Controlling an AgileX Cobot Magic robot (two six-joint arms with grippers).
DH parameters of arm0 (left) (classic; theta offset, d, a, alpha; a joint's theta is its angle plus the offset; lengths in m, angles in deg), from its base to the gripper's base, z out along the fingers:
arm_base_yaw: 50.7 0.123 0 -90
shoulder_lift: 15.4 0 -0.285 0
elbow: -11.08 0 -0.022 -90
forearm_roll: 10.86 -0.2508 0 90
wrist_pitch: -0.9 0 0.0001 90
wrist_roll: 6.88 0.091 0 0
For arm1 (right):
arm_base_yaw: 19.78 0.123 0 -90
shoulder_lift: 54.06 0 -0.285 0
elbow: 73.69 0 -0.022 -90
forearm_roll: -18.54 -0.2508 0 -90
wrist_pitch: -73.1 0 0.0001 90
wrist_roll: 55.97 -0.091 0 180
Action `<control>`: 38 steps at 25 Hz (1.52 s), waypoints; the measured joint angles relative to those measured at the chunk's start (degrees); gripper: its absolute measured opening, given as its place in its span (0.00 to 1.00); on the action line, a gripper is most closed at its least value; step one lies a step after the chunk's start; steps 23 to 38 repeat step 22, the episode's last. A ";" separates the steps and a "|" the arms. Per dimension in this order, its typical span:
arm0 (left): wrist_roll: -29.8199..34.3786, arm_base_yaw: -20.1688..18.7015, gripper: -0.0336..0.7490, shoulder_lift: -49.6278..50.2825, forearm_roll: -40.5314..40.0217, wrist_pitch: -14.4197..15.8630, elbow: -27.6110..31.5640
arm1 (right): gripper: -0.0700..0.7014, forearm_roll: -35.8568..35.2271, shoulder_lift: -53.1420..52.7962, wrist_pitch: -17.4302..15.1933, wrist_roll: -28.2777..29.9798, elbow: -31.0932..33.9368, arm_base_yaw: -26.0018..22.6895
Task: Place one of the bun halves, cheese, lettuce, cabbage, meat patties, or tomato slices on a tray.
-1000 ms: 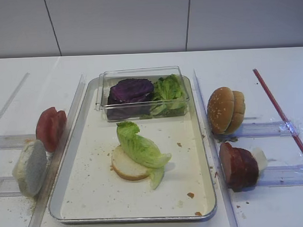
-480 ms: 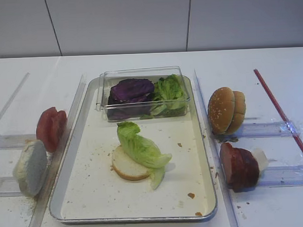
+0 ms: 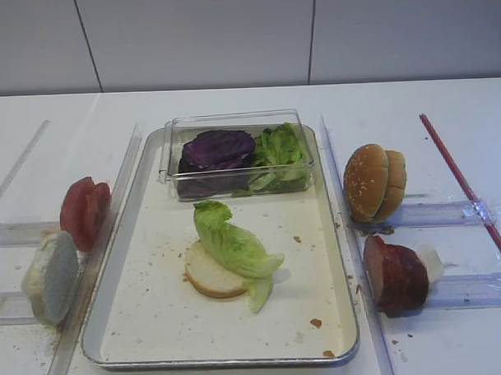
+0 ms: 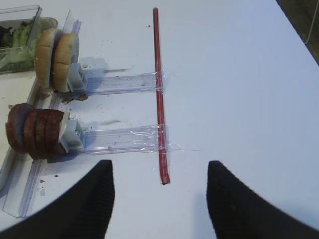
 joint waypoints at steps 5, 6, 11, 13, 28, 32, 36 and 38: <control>0.00 0.00 0.67 0.00 0.00 0.00 0.00 | 0.64 0.00 0.00 0.00 0.00 0.00 0.00; 0.00 0.00 0.67 0.00 0.00 0.00 0.00 | 0.64 0.00 0.00 0.00 0.00 0.00 0.00; 0.00 0.00 0.67 0.00 0.00 0.00 0.00 | 0.64 0.00 0.00 0.00 0.00 0.00 0.00; 0.00 0.00 0.67 0.00 0.00 0.00 0.00 | 0.64 0.00 0.00 0.00 0.00 0.00 0.00; 0.00 0.00 0.67 0.00 0.00 0.00 0.00 | 0.64 0.00 0.00 0.00 0.00 0.00 0.00; 0.00 0.00 0.67 0.00 0.00 0.00 0.00 | 0.64 0.00 0.00 0.00 0.00 0.00 0.00; 0.00 0.00 0.67 0.00 0.00 0.00 0.00 | 0.64 0.00 0.00 0.00 0.00 0.00 0.00; 0.00 0.00 0.67 0.00 0.00 0.00 0.00 | 0.64 0.00 0.00 0.00 0.00 0.00 0.00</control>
